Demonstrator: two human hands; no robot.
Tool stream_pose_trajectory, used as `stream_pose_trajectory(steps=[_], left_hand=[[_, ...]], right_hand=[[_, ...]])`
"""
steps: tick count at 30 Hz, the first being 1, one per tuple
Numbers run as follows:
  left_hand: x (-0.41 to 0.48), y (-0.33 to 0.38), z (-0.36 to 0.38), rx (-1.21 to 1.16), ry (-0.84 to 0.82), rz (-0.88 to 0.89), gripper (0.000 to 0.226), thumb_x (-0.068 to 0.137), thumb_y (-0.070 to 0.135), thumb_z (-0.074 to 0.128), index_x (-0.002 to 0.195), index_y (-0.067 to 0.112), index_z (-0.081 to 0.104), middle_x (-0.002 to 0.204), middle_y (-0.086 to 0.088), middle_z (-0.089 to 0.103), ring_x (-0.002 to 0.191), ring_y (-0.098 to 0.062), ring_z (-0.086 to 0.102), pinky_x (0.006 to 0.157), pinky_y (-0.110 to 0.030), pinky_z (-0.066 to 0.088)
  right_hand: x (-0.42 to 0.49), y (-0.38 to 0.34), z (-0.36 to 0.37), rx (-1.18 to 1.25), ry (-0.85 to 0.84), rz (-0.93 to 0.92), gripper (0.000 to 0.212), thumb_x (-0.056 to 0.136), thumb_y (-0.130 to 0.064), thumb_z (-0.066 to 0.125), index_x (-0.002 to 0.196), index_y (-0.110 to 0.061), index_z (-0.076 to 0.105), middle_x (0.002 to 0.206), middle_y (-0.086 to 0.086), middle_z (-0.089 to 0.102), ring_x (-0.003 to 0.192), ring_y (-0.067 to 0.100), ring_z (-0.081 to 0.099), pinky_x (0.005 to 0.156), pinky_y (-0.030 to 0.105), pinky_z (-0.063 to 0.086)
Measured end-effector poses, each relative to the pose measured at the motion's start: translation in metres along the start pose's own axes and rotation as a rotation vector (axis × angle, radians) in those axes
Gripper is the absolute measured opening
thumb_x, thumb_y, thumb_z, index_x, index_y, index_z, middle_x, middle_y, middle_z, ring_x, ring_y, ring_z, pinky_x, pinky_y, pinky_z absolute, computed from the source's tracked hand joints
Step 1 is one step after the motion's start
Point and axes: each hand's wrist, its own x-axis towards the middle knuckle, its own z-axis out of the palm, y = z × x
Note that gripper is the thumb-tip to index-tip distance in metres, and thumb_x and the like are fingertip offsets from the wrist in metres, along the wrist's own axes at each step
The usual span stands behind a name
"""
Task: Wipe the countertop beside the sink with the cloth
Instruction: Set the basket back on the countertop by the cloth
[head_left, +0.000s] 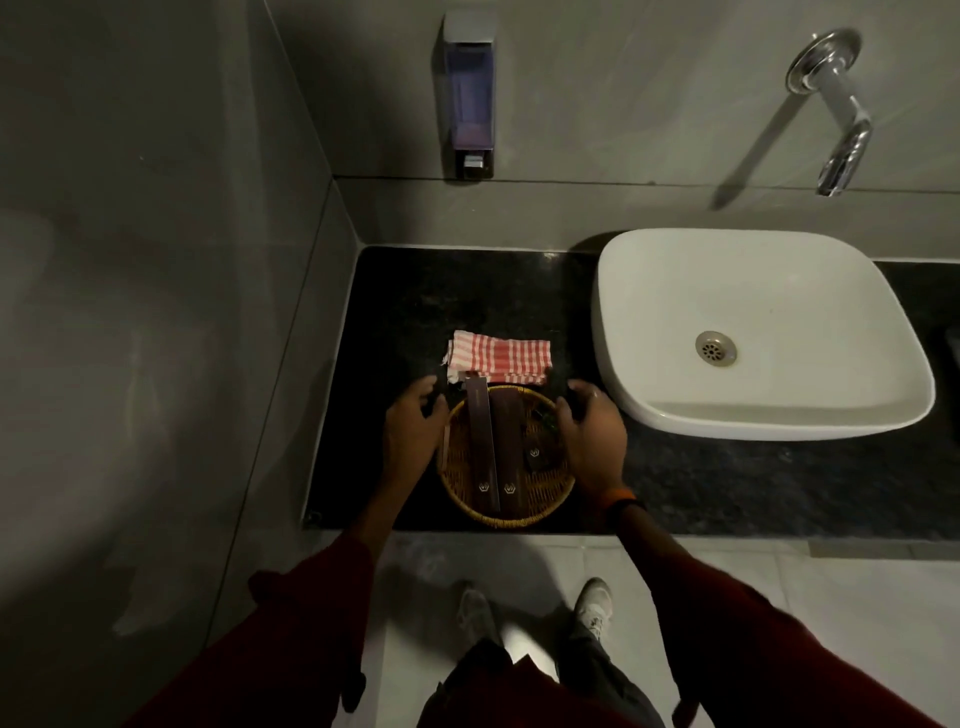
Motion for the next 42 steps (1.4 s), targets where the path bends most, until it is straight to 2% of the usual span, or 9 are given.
stream_pose_trajectory(steps=[4, 9, 12, 18, 23, 27, 32, 36, 42], left_hand=[[0.045, 0.027, 0.008, -0.047, -0.016, -0.026, 0.039, 0.097, 0.009, 0.057, 0.136, 0.007, 0.055, 0.134, -0.016, 0.062, 0.121, -0.029, 0.062, 0.101, -0.036, 0.050], [0.098, 0.037, 0.033, 0.006, -0.084, -0.080, 0.049, 0.092, 0.009, 0.065, 0.139, 0.007, 0.051, 0.139, -0.017, 0.058, 0.127, -0.031, 0.057, 0.097, -0.036, 0.050], [0.118, 0.035, 0.041, 0.070, -0.123, -0.105, 0.053, 0.083, 0.006, 0.074, 0.133, 0.006, 0.056, 0.131, -0.018, 0.064, 0.120, -0.032, 0.062, 0.097, -0.039, 0.054], [0.118, 0.056, 0.036, -0.051, -0.137, -0.071, 0.053, 0.076, 0.001, 0.070, 0.127, 0.015, 0.064, 0.116, -0.016, 0.070, 0.105, -0.032, 0.069, 0.086, -0.042, 0.060], [0.097, 0.109, 0.027, -0.213, -0.138, 0.046, 0.051, 0.077, 0.001, 0.066, 0.125, 0.019, 0.064, 0.109, -0.010, 0.070, 0.099, -0.023, 0.069, 0.084, -0.045, 0.062], [0.067, 0.154, 0.049, -0.233, -0.185, 0.122, 0.051, 0.077, 0.006, 0.068, 0.126, 0.020, 0.063, 0.113, -0.010, 0.070, 0.106, -0.023, 0.068, 0.079, -0.044, 0.063], [0.005, 0.208, 0.138, -0.290, -0.240, 0.177, 0.058, 0.079, 0.001, 0.070, 0.130, 0.027, 0.058, 0.113, -0.007, 0.065, 0.095, -0.019, 0.067, 0.072, -0.030, 0.061], [-0.051, 0.261, 0.248, -0.287, -0.261, 0.257, 0.056, 0.082, 0.003, 0.070, 0.132, 0.029, 0.059, 0.111, 0.003, 0.065, 0.089, -0.005, 0.066, 0.071, -0.011, 0.058], [-0.118, 0.348, 0.419, -0.280, -0.400, 0.225, 0.050, 0.086, 0.007, 0.069, 0.134, 0.022, 0.059, 0.126, 0.001, 0.068, 0.110, -0.013, 0.068, 0.085, -0.025, 0.060]], right_hand=[[0.054, -0.020, 0.016, 0.046, -0.127, 0.025, 0.032, 0.096, -0.020, 0.061, 0.124, -0.004, 0.063, 0.122, 0.020, 0.069, 0.115, 0.036, 0.065, 0.099, 0.050, 0.053], [0.106, -0.020, 0.048, -0.061, -0.270, 0.251, 0.055, 0.097, -0.033, 0.060, 0.139, 0.001, 0.049, 0.137, 0.027, 0.058, 0.126, 0.042, 0.057, 0.102, 0.045, 0.047], [0.115, -0.019, 0.065, -0.030, -0.310, 0.295, 0.049, 0.096, -0.028, 0.062, 0.134, 0.002, 0.056, 0.136, 0.025, 0.061, 0.126, 0.040, 0.057, 0.106, 0.045, 0.047], [0.111, -0.037, 0.057, 0.146, -0.164, 0.272, 0.024, 0.098, -0.025, 0.058, 0.097, -0.004, 0.069, 0.112, 0.026, 0.071, 0.109, 0.041, 0.065, 0.092, 0.046, 0.051], [0.101, -0.049, -0.004, 0.388, -0.067, 0.236, 0.034, 0.096, -0.030, 0.060, 0.122, -0.009, 0.062, 0.119, 0.010, 0.070, 0.108, 0.025, 0.065, 0.090, 0.034, 0.049], [0.098, -0.017, -0.068, 0.520, -0.015, 0.222, 0.036, 0.095, -0.034, 0.065, 0.122, -0.011, 0.065, 0.114, 0.008, 0.074, 0.102, 0.023, 0.072, 0.086, 0.041, 0.061], [0.117, 0.069, -0.165, 0.684, 0.061, 0.272, 0.028, 0.091, -0.027, 0.072, 0.111, -0.007, 0.071, 0.096, 0.011, 0.077, 0.083, 0.019, 0.072, 0.069, 0.036, 0.062], [0.146, 0.160, -0.247, 0.663, 0.112, 0.292, 0.021, 0.096, -0.030, 0.066, 0.106, -0.013, 0.073, 0.090, 0.006, 0.077, 0.079, 0.017, 0.071, 0.071, 0.036, 0.061], [0.183, 0.295, -0.373, 0.527, 0.248, 0.381, 0.023, 0.100, -0.026, 0.058, 0.102, -0.007, 0.072, 0.095, 0.009, 0.074, 0.084, 0.019, 0.067, 0.078, 0.036, 0.053]])
